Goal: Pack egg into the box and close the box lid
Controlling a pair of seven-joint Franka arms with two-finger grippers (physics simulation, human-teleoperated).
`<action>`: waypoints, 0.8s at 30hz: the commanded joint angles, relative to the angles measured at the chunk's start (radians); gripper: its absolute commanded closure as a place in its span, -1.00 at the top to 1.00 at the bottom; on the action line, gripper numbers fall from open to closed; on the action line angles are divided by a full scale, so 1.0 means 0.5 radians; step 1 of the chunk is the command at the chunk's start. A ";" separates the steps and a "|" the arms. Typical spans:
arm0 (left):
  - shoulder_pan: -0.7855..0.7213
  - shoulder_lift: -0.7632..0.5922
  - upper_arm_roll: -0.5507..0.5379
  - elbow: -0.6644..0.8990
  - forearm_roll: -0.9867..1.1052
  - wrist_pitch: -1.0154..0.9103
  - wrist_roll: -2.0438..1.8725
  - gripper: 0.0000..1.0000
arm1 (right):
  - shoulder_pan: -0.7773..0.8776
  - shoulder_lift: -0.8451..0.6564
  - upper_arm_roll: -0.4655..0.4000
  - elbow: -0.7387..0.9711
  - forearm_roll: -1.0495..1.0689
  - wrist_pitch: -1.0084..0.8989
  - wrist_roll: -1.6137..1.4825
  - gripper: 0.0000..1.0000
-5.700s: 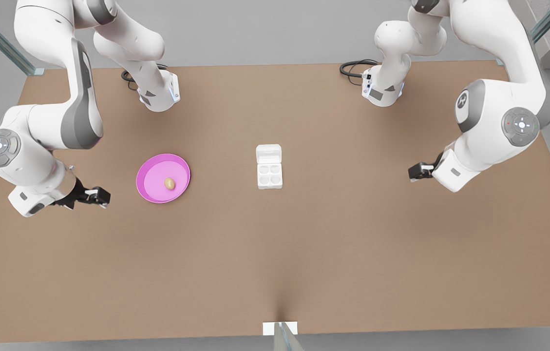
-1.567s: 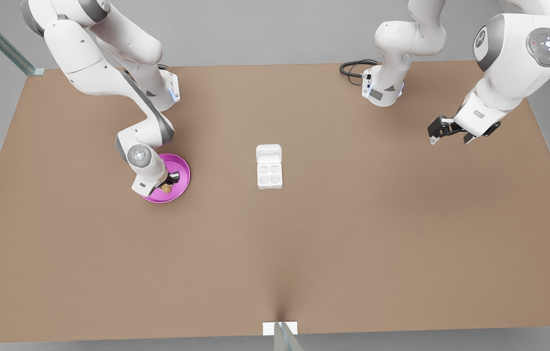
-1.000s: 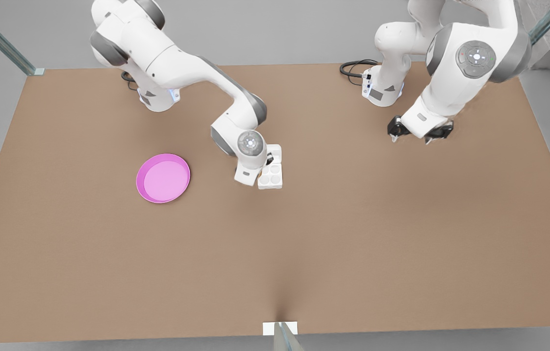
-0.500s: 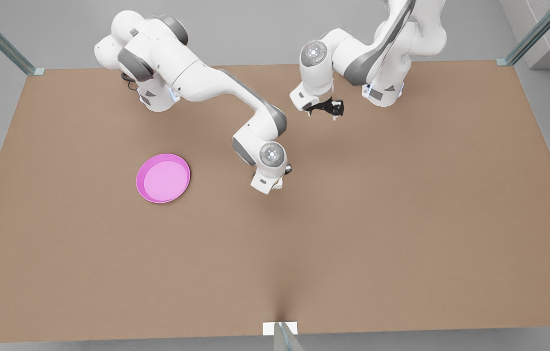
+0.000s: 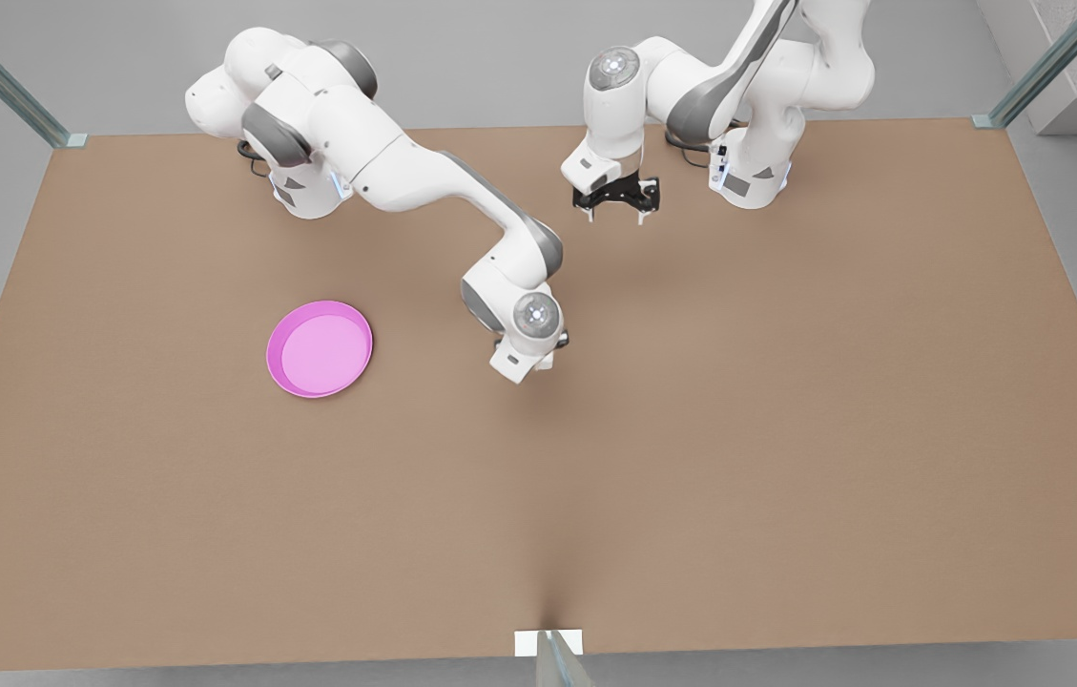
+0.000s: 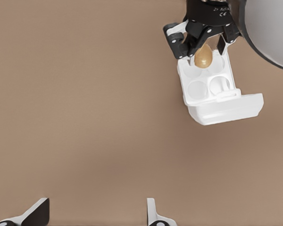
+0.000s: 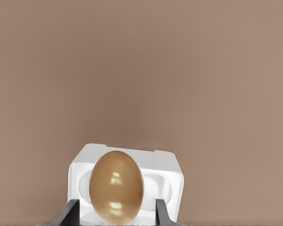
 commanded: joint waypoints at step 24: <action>-0.245 1.313 -0.031 0.335 1.421 0.804 -1.710 1.00 | -1.487 -1.469 -0.035 -0.194 -0.144 -0.954 -1.372 1.00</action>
